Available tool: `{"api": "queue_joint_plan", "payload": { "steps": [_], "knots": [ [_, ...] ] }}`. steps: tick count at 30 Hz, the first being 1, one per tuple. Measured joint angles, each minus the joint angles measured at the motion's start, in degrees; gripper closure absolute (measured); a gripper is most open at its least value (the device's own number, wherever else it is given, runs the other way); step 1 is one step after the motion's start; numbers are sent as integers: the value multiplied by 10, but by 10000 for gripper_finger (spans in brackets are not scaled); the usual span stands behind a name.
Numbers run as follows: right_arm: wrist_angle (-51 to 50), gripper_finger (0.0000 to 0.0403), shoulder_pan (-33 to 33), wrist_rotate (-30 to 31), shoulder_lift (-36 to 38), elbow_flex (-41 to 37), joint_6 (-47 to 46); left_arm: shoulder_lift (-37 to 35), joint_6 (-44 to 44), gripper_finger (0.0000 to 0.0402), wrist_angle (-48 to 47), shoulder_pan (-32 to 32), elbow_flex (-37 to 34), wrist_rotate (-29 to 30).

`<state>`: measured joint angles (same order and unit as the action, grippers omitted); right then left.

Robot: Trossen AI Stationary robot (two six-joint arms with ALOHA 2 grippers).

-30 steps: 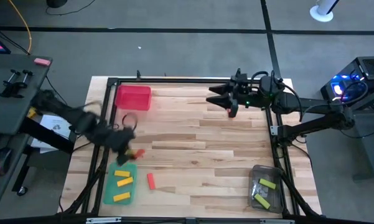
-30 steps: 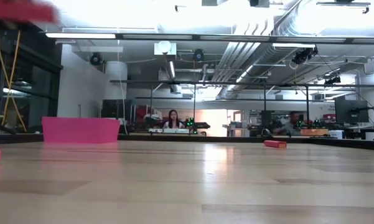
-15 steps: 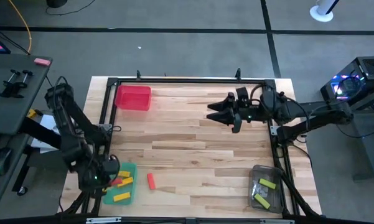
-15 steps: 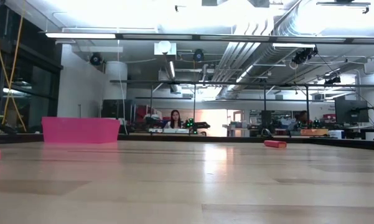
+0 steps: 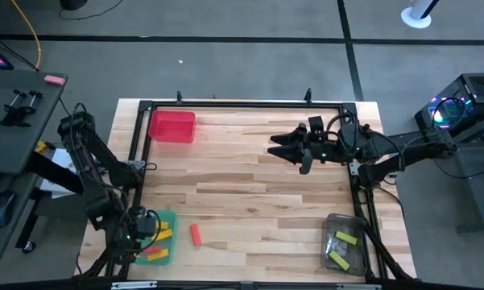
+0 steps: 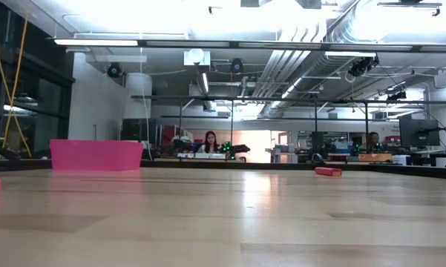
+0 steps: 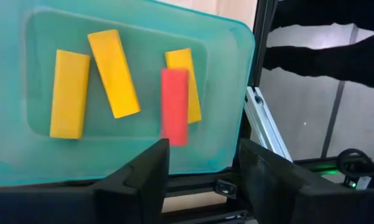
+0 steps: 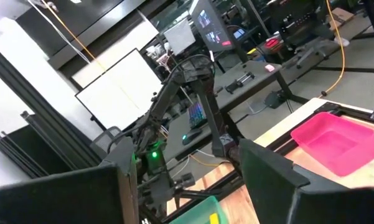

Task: Sort blocks
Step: Put the red blocks into the red bin

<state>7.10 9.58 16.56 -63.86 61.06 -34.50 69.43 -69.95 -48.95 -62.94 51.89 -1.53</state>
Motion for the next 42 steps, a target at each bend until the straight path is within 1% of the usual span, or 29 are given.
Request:
{"api": "queue_joint_plan", "payload": {
  "steps": [4, 6, 8, 10, 11, 13, 15, 18, 20, 21, 22, 23, 25, 26, 27, 29, 30, 32, 35, 37, 39, 42],
  "knots": [
    [0, 227, 0, 0, 0, 0, 5, 0, 42, 218, 4, 20, 0, 6],
    [0, 227, 0, 0, 0, 0, 11, 0, 91, 217, 14, 44, 0, 37],
    [1, 227, 0, 0, 0, 0, 14, 0, 162, 217, 24, 87, 0, 82],
    [9, 227, 0, 8, 0, 0, 16, 0, 258, 217, 53, 160, 0, 107],
    [16, 227, 0, 14, 0, 0, 20, 3, 313, 217, 76, 207, 0, 102],
    [38, 227, 0, 35, 0, 0, 34, 13, 417, 216, 137, 311, 1, 67],
    [52, 227, 0, 79, 1, 0, 40, 31, 493, 216, 208, 412, 1, 28],
    [23, 227, -12, 183, 10, 0, 38, 59, 562, 216, 321, 542, 1, -14],
    [-54, 227, -34, 246, 20, 0, 0, 73, 567, 216, 380, 613, 1, -47],
    [-117, 227, -51, 256, 26, 0, -41, 75, 565, 216, 404, 643, 1, -69],
    [-188, 227, -74, 249, 30, 0, -88, 75, 559, 216, 424, 671, 1, -89],
    [-268, 227, -105, 218, 32, 0, -135, 72, 550, 216, 445, 697, 1, -104],
    [-419, 227, -170, 126, 24, 0, -188, 62, 517, 216, 481, 744, 1, -111],
    [-487, 227, -204, 86, 11, 0, -197, 56, 499, 216, 502, 765, 1, -112],
    [-549, 227, -233, 61, -3, 0, -196, 50, 480, 216, 527, 784, 1, -111],
    [-642, 227, -281, 53, -36, -1, -171, 38, 448, 216, 573, 815, 1, -111],
    [-663, 227, -305, 52, -52, -1, -150, 31, 435, 216, 596, 827, 1, -111],
    [-673, 227, -347, 41, -87, -1, -104, 19, 418, 216, 641, 840, 1, -112],
    [-643, 227, -392, -21, -146, -1, -39, 8, 409, 216, 697, 848, 1, -112],
    [-612, 227, -409, -68, -186, -1, -1, 5, 417, 216, 722, 852, 1, -113],
    [-599, 227, -420, -102, -224, -1, 29, 5, 419, 216, 733, 859, 1, -113],
    [-602, 227, -433, -126, -273, -1, 39, 6, 389, 216, 744, 868, 1, -113]
  ]
}}
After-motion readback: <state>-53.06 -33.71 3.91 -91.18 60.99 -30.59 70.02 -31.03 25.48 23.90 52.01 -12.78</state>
